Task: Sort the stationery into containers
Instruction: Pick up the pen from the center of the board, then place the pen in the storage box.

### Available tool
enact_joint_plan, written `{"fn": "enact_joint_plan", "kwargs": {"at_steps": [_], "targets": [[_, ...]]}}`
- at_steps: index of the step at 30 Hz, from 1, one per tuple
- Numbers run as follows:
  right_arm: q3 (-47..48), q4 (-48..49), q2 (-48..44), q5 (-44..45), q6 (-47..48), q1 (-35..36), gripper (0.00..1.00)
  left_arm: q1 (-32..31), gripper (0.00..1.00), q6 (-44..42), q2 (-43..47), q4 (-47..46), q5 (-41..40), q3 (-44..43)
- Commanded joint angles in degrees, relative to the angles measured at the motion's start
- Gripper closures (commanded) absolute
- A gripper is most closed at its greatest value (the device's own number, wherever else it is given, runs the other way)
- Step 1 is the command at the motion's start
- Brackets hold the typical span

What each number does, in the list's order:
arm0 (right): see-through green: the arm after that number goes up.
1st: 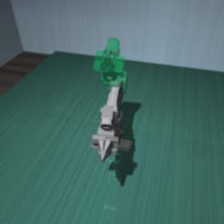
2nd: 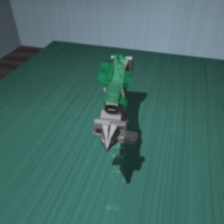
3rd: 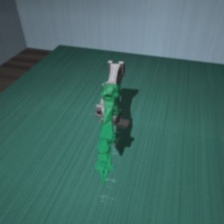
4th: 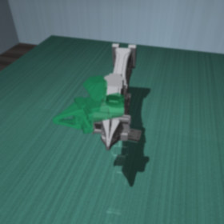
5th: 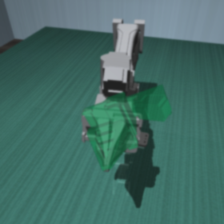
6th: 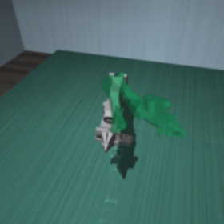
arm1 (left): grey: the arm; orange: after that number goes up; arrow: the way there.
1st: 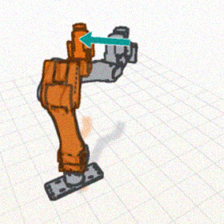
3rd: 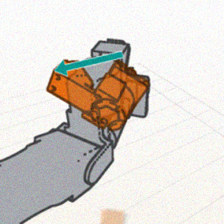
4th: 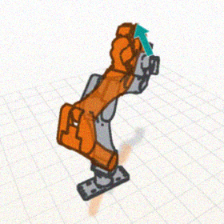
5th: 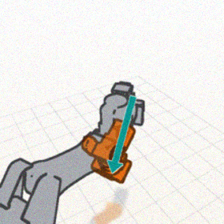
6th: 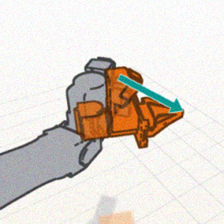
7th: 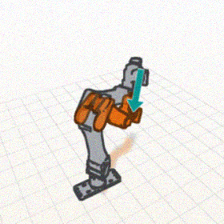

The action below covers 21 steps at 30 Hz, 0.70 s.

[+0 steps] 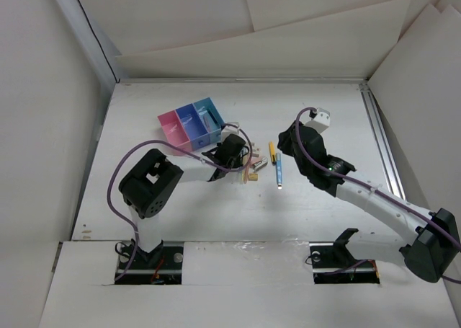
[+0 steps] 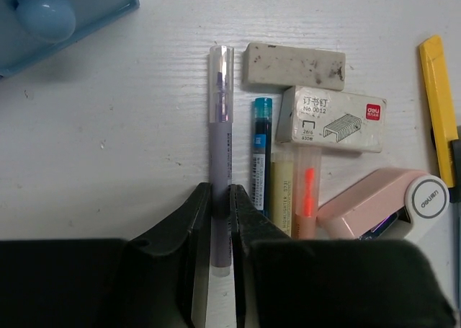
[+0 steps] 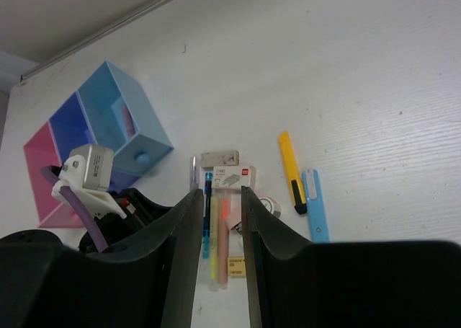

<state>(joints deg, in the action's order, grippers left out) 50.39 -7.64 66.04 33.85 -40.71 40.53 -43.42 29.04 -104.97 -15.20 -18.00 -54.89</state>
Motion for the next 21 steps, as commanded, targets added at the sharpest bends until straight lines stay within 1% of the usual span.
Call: {"fn": "enact_joint_plan", "kwargs": {"at_steps": [1, 5, 6, 10, 13, 14, 17, 21], "targets": [[0.8, 2.3, -0.6, 0.3, 0.8, 0.3, 0.66, -0.1, 0.98, 0.7, 2.7, 2.0, -0.4, 0.3], [0.8, 2.3, -0.6, 0.3, 0.8, 0.3, 0.66, -0.1, 0.98, 1.4, 10.5, 2.0, -0.4, 1.6], [0.8, 2.3, -0.6, 0.3, 0.8, 0.3, 0.66, -0.1, 0.98, 1.9, 13.7, 2.0, -0.4, 1.6], [0.8, 2.3, -0.6, 0.3, 0.8, 0.3, 0.66, -0.1, 0.98, 1.9, 19.0, 2.0, -2.2, -1.6], [0.8, 2.3, 0.0, -0.2, 0.8, 0.3, 0.66, 3.2, 0.95, 2.7, 18.2, 2.0, -2.9, -5.2], [0.8, 2.3, 0.1, -0.2, 0.8, 0.3, 0.66, 5.6, 0.95, 3.6, 17.4, 2.0, -2.9, -6.1], [0.8, 2.3, 0.1, -0.2, 0.8, 0.3, 0.66, 10.0, 0.95, 5.4, 13.3, 2.7, -2.0, -9.6], [0.8, 2.3, 0.1, -0.2, 0.8, 0.3, 0.66, 14.3, 0.95, 6.8, 8.6, 2.7, -1.4, -13.4]]}}
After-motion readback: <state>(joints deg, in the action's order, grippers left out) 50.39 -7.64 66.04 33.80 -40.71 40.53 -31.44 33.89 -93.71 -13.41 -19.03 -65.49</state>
